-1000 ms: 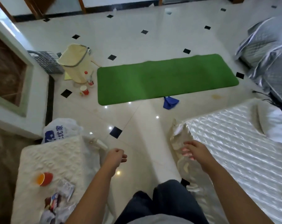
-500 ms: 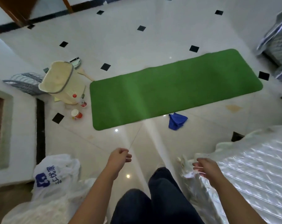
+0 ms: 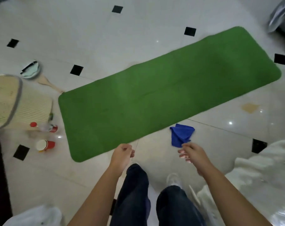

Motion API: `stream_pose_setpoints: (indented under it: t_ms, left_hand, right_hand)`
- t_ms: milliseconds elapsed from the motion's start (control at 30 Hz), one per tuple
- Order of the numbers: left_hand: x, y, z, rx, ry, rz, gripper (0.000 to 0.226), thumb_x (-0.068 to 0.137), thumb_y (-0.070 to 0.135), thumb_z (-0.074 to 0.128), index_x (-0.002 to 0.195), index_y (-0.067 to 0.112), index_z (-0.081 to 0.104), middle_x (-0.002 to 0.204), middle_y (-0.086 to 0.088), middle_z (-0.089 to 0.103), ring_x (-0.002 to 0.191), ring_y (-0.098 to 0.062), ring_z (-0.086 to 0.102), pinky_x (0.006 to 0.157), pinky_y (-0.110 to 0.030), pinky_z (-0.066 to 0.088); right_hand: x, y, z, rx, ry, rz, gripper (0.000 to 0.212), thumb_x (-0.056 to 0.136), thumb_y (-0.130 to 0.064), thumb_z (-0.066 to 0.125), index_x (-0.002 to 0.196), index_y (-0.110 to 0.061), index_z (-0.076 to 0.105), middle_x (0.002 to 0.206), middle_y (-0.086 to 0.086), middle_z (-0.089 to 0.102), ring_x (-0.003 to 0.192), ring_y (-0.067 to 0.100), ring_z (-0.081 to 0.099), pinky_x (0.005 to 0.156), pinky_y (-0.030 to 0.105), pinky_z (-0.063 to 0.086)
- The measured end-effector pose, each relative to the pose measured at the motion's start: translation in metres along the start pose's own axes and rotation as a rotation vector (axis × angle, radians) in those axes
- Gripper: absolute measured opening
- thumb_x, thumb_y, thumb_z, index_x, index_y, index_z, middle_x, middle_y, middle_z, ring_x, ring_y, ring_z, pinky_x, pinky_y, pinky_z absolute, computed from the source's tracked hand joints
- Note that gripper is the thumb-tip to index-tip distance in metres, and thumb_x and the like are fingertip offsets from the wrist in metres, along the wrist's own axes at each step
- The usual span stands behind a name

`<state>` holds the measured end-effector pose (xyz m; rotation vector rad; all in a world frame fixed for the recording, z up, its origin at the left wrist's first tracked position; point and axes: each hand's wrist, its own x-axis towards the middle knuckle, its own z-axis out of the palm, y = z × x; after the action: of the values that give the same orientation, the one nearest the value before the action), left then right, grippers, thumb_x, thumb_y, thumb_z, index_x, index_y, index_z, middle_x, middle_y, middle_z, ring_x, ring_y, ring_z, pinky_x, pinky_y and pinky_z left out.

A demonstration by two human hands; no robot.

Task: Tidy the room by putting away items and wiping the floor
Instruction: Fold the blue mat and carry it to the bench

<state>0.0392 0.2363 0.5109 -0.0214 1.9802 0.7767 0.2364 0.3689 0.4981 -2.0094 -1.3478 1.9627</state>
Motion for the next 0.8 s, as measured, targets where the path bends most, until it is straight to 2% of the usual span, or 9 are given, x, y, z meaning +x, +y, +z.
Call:
stream_pose_setpoints:
  t_ms: [133,267,367,500,600,700,733,800]
  left_hand:
    - [0.112,-0.017,0.022,0.005,0.064,-0.002,0.019,0.095,0.014,0.044,0.107,0.005,0.056,0.095,-0.008,0.065,0.088,-0.020,0.061,0.070,-0.028,0.041]
    - [0.217,-0.059,0.056,0.116,0.079,0.067,0.026,0.094,0.014,0.046,0.116,0.002,0.055,0.105,-0.010,0.065,0.100,-0.028,0.061,0.084,-0.034,0.045]
    - [0.290,-0.098,0.079,0.341,0.081,0.145,0.030,0.093,0.019,0.050,0.119,0.005,0.056,0.120,-0.010,0.062,0.112,-0.026,0.057,0.094,-0.030,0.042]
    - [0.366,-0.148,0.105,0.736,0.027,0.329,0.044,0.092,0.031,0.052,0.131,0.011,0.048,0.135,-0.006,0.051,0.125,-0.021,0.047,0.102,-0.027,0.035]
    - [0.408,-0.174,0.120,1.013,-0.006,0.483,0.060,0.091,0.043,0.049,0.142,0.014,0.034,0.150,-0.004,0.034,0.138,-0.020,0.031,0.112,-0.029,0.024]
    - [0.441,-0.192,0.130,1.163,-0.003,0.537,0.074,0.088,0.048,0.051,0.148,0.018,0.020,0.158,-0.002,0.014,0.146,-0.022,0.012,0.118,-0.039,0.012]
    - [0.448,-0.197,0.132,1.202,0.009,0.542,0.077,0.085,0.048,0.056,0.148,0.017,0.021,0.158,-0.004,0.015,0.146,-0.025,0.012,0.118,-0.044,0.014]
    - [0.458,-0.205,0.133,1.249,0.040,0.595,0.083,0.069,0.049,0.073,0.137,0.011,0.044,0.146,-0.013,0.041,0.135,-0.036,0.038,0.106,-0.053,0.034]
  right_hand:
    - [0.110,0.018,0.044,-0.016,-0.067,0.036,0.011,0.093,-0.009,0.043,0.093,-0.012,0.054,0.088,0.008,0.064,0.067,0.015,0.058,0.057,0.023,0.038]
    - [0.220,0.052,0.073,-0.107,-0.111,0.038,0.011,0.094,-0.014,0.045,0.098,-0.013,0.055,0.093,0.005,0.065,0.075,0.016,0.061,0.065,0.026,0.042]
    - [0.295,0.084,0.087,-0.152,-0.110,0.020,0.015,0.095,-0.015,0.044,0.107,-0.011,0.052,0.100,0.006,0.061,0.086,0.020,0.059,0.080,0.033,0.042]
    - [0.378,0.116,0.097,-0.214,-0.074,-0.003,0.031,0.093,-0.013,0.046,0.124,-0.010,0.047,0.111,0.009,0.055,0.095,0.022,0.057,0.084,0.035,0.044]
    - [0.428,0.135,0.101,-0.224,-0.005,0.012,0.041,0.092,-0.015,0.049,0.131,-0.010,0.040,0.100,0.007,0.052,0.100,0.027,0.058,0.090,0.041,0.046]
    - [0.462,0.150,0.102,-0.131,0.083,-0.004,0.051,0.089,-0.016,0.053,0.135,-0.007,0.034,0.093,0.007,0.051,0.088,0.024,0.058,0.077,0.035,0.047]
    - [0.468,0.152,0.103,-0.053,0.096,0.007,0.053,0.090,-0.013,0.053,0.137,-0.005,0.031,0.094,0.009,0.053,0.089,0.025,0.060,0.077,0.036,0.048]
    - [0.474,0.153,0.103,0.098,0.106,0.024,0.054,0.091,-0.008,0.052,0.138,-0.003,0.028,0.106,0.019,0.056,0.099,0.034,0.061,0.083,0.040,0.049]
